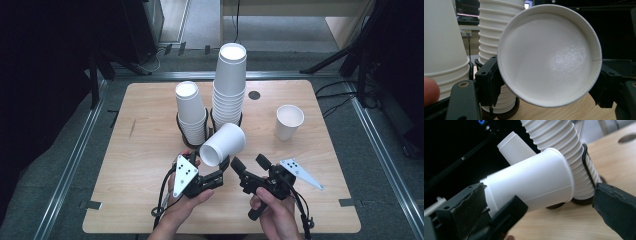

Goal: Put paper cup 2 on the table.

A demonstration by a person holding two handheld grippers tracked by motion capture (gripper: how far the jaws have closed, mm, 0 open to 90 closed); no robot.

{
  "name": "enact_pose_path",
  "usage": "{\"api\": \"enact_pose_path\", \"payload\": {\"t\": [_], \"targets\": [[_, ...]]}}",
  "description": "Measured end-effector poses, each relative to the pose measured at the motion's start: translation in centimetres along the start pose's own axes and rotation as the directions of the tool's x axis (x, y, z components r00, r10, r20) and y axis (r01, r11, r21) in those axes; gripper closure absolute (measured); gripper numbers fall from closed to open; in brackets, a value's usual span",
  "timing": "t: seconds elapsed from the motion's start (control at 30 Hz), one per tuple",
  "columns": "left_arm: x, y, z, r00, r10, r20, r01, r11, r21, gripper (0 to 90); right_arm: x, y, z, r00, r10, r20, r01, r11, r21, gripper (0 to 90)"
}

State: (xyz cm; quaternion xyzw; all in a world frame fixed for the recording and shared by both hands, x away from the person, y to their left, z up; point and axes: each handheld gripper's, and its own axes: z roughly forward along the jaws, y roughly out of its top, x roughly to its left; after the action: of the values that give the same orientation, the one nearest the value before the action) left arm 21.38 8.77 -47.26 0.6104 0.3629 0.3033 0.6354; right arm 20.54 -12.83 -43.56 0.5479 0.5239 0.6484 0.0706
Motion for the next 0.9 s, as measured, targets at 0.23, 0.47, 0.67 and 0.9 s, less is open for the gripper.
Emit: {"api": "enact_pose_path", "payload": {"t": [0.23,0.47,0.67,0.9], "targets": [[-0.2,-0.3,0.1,0.9999,0.008,-0.009,-0.008,0.9997,-0.021,23.6,-0.5,0.1,0.8,0.9773,0.198,0.074,-0.199,0.98,0.011,0.0],[-0.4,-0.5,0.2,0.9998,0.018,-0.004,-0.018,0.9996,-0.02,23.6,-1.9,0.1,1.4,0.8917,0.449,0.057,-0.452,0.891,0.048,0.0],[-0.7,-0.7,0.3,0.9994,0.035,0.006,-0.035,0.9992,-0.022,23.5,-2.1,0.0,1.9,0.7954,0.602,0.073,-0.605,0.795,0.04,0.0],[-1.0,-0.8,0.2,0.9989,0.043,0.014,-0.043,0.9988,-0.023,23.5,-2.2,0.0,3.1,0.7068,0.704,0.072,-0.707,0.704,0.06,0.0]]}}
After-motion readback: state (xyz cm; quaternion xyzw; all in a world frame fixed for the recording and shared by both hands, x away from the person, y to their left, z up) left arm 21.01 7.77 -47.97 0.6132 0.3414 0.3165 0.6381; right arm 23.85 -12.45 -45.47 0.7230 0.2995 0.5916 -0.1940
